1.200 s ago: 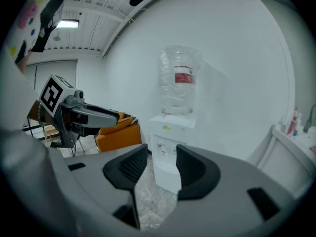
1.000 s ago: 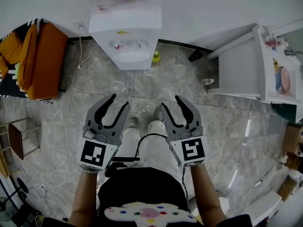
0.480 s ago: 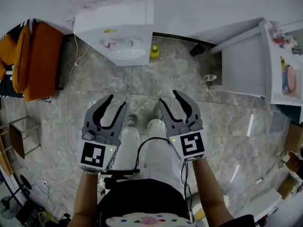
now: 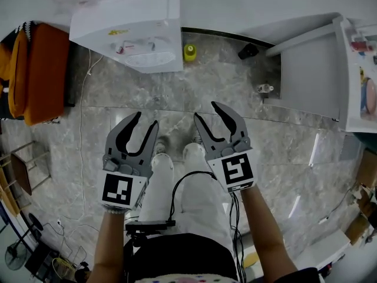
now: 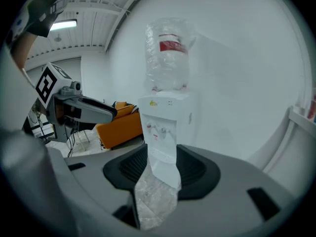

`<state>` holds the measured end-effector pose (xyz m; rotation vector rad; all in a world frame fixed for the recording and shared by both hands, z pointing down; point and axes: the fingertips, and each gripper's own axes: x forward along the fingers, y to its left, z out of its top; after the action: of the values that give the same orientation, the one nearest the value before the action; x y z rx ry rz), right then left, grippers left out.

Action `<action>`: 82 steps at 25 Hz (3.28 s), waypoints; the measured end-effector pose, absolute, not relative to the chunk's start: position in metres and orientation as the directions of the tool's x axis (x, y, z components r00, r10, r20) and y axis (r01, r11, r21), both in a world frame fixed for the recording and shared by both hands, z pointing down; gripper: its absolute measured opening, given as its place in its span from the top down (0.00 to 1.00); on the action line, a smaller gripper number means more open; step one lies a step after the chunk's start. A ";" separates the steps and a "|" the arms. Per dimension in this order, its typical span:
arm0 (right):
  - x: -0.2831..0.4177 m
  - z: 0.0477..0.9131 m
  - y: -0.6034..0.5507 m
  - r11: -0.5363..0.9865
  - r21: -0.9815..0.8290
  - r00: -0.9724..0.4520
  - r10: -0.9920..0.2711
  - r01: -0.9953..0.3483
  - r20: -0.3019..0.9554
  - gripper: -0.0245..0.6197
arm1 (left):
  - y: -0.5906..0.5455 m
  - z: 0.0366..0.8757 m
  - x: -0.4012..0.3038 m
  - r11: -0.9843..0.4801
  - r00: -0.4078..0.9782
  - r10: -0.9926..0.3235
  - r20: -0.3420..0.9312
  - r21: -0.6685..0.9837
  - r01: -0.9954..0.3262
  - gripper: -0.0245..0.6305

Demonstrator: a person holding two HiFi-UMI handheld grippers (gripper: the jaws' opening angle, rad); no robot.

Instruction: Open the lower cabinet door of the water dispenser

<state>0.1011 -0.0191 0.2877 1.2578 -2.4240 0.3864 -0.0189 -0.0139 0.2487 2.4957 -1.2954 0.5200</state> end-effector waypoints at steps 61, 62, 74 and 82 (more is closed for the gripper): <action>0.086 0.629 -0.167 0.680 -0.094 -0.571 -0.523 -0.727 0.632 0.65 | -0.079 0.502 -0.004 -0.465 0.407 -0.688 0.601 0.066 -0.883 0.72; 0.085 0.634 -0.168 0.684 -0.094 -0.572 -0.517 -0.723 0.637 0.65 | -0.079 0.505 -0.003 -0.463 0.403 -0.687 0.604 0.064 -0.884 0.72; 0.064 0.682 -0.185 0.763 -0.042 -0.580 -0.452 -0.644 0.678 0.65 | -0.091 0.530 -0.007 -0.417 0.374 -0.706 0.602 0.074 -0.906 0.72; 0.057 0.701 -0.204 0.749 -0.060 -0.575 -0.452 -0.660 0.682 0.65 | -0.098 0.545 -0.019 -0.387 0.350 -0.718 0.602 0.073 -0.919 0.72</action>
<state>0.0572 -0.2043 0.7007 0.8305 -2.2808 0.4071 -0.0190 -0.0982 0.5450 2.2186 -1.4346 0.6854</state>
